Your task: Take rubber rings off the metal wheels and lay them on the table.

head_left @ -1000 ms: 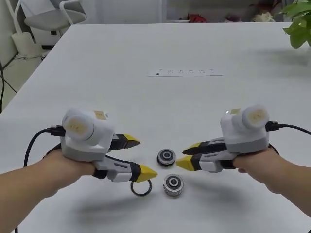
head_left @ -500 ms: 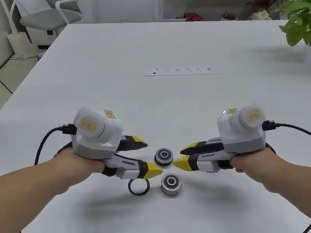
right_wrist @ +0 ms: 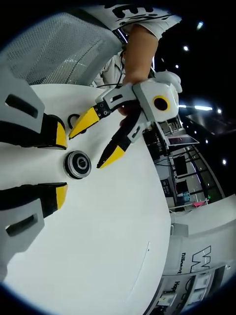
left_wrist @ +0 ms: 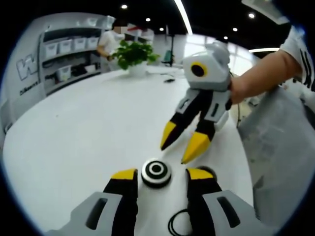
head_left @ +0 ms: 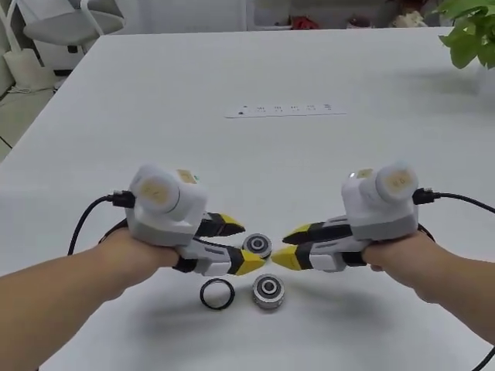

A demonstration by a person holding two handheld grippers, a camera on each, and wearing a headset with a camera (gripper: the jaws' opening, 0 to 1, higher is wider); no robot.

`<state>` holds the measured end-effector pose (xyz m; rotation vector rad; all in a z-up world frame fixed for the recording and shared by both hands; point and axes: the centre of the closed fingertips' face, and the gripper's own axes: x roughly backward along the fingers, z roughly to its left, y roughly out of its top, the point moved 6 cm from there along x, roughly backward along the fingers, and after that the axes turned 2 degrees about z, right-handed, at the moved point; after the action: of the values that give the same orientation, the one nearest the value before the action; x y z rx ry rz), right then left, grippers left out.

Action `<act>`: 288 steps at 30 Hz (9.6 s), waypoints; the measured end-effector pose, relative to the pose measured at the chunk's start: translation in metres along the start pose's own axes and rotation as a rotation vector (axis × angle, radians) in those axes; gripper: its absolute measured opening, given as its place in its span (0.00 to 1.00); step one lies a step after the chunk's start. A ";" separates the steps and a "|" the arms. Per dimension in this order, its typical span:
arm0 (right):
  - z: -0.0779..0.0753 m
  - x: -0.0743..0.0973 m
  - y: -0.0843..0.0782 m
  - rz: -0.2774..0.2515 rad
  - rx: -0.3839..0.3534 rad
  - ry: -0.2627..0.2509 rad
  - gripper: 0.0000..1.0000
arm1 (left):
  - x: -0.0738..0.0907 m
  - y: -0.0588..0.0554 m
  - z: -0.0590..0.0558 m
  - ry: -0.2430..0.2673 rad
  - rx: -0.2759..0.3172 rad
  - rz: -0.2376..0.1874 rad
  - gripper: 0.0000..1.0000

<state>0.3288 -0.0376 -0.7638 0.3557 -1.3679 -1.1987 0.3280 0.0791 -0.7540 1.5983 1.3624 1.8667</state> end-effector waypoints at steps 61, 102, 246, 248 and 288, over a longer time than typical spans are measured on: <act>0.007 -0.031 0.004 0.008 0.108 -0.041 0.29 | -0.011 -0.001 0.004 0.067 -0.011 0.007 0.14; 0.004 -0.018 -0.003 0.034 0.169 -0.043 0.11 | -0.011 -0.002 0.003 0.080 0.019 -0.003 0.13; -0.014 -0.009 -0.006 -0.057 -0.192 -0.011 0.00 | -0.013 -0.002 -0.001 0.114 0.046 -0.022 0.12; -0.013 -0.008 -0.005 -0.078 -0.226 -0.011 0.00 | -0.013 -0.001 -0.003 0.122 0.015 -0.006 0.12; -0.009 -0.006 0.000 -0.118 -0.269 -0.002 0.00 | -0.016 0.002 -0.004 0.159 -0.050 0.040 0.12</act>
<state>0.3381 -0.0371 -0.7695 0.2465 -1.1814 -1.4612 0.3297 0.0642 -0.7611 1.4911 1.3441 2.0736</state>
